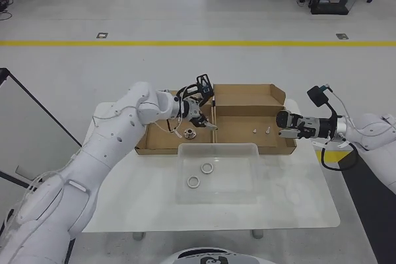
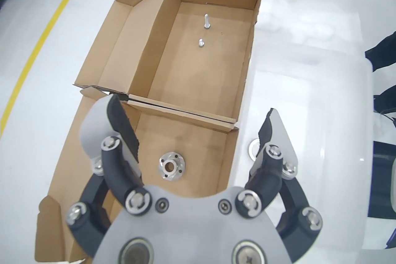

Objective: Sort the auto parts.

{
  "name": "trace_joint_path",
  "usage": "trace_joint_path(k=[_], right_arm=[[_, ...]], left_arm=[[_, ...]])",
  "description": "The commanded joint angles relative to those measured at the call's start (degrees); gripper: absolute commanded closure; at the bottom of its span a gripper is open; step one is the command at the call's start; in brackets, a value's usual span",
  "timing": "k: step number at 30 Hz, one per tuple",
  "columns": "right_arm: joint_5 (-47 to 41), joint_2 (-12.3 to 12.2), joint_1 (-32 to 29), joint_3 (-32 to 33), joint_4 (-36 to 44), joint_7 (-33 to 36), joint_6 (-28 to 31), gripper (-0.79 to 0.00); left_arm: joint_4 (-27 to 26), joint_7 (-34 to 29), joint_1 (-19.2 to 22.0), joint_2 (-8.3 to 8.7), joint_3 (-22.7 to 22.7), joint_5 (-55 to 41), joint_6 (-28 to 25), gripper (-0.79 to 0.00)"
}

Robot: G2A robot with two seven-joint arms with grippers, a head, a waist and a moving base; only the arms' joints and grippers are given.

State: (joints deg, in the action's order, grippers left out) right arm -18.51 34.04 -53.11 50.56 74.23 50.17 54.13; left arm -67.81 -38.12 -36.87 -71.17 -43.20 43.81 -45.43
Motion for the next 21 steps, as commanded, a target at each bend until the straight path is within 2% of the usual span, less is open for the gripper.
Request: trace_joint_path(k=[1,5,9,14,21], right_arm=[[0.0,0.0,0.0,0.0,0.0,0.0,0.0,-0.785],[0.0,0.0,0.0,0.0,0.0,0.0,0.0,-0.785],[0.0,0.0,0.0,0.0,0.0,0.0,0.0,-0.785],[0.0,0.0,0.0,0.0,0.0,0.0,0.0,-0.785],[0.0,0.0,0.0,0.0,0.0,0.0,0.0,-0.785]], left_arm=[[-7.8,-5.0,-3.6,1.55,-2.8,-1.9,1.9,-0.785],[-17.1,-13.1,-8.2,3.60,-6.4,-4.3,5.2,-0.785],[-23.1,-21.7,-10.1,4.58,-7.3,-6.4,9.4,-0.785],[-26.7,-32.5,-9.6,4.73,-5.9,-8.2,18.7,-0.785],[-27.6,-38.4,-8.1,4.05,-2.0,-10.7,23.9,-0.785]])
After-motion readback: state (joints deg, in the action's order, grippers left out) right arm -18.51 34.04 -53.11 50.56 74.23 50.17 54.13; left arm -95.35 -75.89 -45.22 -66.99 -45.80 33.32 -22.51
